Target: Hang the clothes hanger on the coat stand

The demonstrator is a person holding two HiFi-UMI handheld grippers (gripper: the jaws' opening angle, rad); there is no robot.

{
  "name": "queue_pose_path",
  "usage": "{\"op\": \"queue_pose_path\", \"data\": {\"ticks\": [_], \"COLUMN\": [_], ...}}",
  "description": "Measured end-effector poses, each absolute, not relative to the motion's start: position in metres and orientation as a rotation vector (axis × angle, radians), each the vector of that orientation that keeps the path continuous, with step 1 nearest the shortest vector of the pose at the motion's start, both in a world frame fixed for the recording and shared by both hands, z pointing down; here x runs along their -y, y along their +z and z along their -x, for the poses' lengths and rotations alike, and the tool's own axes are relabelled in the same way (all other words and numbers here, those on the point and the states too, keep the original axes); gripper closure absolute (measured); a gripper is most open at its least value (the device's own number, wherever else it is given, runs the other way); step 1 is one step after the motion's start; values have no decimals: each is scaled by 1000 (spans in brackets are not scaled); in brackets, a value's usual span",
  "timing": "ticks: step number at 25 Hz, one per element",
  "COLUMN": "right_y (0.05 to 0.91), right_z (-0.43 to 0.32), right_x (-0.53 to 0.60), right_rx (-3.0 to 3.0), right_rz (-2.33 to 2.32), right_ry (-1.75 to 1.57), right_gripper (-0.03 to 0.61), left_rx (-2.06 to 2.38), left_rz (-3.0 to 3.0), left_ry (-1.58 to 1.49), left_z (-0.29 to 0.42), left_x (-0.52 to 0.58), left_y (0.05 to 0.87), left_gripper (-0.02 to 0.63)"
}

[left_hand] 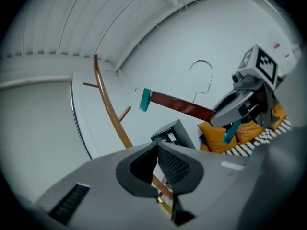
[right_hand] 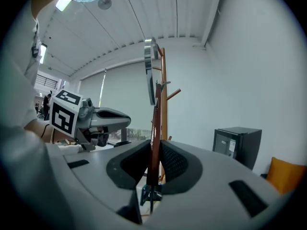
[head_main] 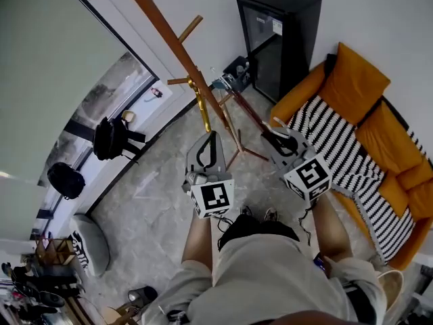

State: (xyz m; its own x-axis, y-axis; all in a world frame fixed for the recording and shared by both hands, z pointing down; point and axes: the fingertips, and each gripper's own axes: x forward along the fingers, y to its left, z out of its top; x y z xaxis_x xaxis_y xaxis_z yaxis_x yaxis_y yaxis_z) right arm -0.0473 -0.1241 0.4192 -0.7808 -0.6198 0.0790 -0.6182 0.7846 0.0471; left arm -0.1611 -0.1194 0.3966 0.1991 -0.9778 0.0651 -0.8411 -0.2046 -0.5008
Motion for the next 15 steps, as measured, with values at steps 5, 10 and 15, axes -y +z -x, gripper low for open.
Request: {"op": "queue_pose_path", "data": {"ticks": [5,10,15], "right_y": [406,395,386], "right_z": [52,51,63], "right_x": [158,185,206], "right_rx": [2846,2734,2651], "right_rz": [-795,-597,-459], "right_ry": [20,39,17], "right_gripper": [525,525,525], "left_rx": [-1535,-1279,-1131], "left_rz": [1793,1401,1217], "left_ry": [-702,-890,-957], "left_z": [169,161,153], "left_x": [157,187,212], "left_y": [356,336,328], "left_gripper": [603,583,409]}}
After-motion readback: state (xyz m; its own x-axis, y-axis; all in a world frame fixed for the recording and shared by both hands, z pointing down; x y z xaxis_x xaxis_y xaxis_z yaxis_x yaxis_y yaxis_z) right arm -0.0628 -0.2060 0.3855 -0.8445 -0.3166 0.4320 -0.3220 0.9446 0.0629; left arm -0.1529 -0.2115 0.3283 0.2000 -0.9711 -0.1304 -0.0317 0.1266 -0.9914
